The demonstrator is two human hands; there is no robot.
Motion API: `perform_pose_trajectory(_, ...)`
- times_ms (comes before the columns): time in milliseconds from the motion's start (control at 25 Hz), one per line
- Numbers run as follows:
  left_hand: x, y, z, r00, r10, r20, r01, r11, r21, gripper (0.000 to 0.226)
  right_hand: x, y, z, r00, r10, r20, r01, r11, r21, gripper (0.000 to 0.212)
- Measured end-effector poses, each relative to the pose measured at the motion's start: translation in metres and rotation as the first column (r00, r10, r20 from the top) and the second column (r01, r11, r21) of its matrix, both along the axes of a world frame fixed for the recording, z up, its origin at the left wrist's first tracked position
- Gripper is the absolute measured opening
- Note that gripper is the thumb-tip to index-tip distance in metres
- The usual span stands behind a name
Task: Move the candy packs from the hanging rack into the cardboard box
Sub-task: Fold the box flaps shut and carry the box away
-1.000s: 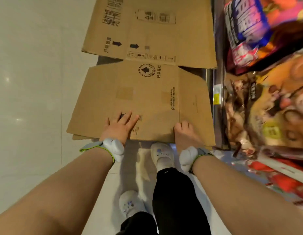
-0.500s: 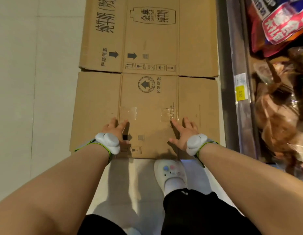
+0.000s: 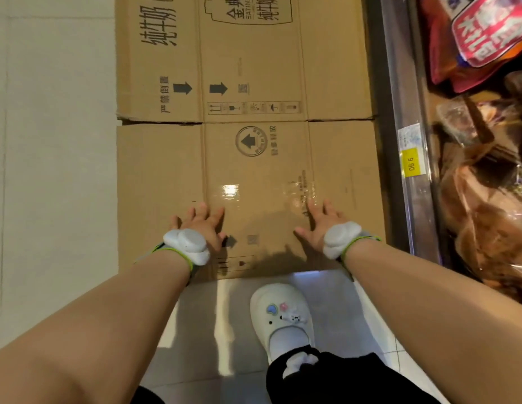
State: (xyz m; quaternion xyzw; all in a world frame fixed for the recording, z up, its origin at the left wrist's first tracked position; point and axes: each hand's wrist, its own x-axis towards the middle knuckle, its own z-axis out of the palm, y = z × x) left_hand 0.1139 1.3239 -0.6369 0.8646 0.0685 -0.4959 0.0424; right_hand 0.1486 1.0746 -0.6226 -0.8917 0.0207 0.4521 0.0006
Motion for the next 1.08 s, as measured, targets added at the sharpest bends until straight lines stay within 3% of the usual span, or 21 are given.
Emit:
perform_pose_trajectory(280,0.005,-0.046,0.004,0.994,-0.092,-0.057,0.093,0.996,0.009,0.064,-0.018,-0.045,0.006,0.983,-0.16,-0.088,0.158,0.987,-0.029,0.083)
perform_pose_trajectory(640,-0.01,-0.042,-0.011,0.997,-0.074,-0.011,0.073,0.997,-0.02,0.072,-0.062,-0.059,0.001,0.973,-0.147,-0.179,0.148,0.989,-0.006,0.091)
perform_pose_trajectory(760,-0.01,-0.04,-0.019,0.998,-0.07,-0.005,0.07,0.997,-0.014,0.086,-0.055,-0.045,-0.002,0.996,-0.067,0.052,0.072,0.994,-0.085,0.083)
perform_pose_trajectory(840,-0.011,-0.045,-0.022,0.994,-0.104,-0.021,0.104,0.994,0.026,0.095,-0.04,-0.034,-0.009,0.988,-0.023,0.151,0.031,0.998,-0.055,0.086)
perform_pose_trajectory(1080,0.001,-0.05,-0.006,0.983,-0.134,-0.122,0.14,0.989,0.044,0.081,-0.022,-0.039,-0.033,0.999,-0.033,-0.035,0.034,0.999,0.025,0.099)
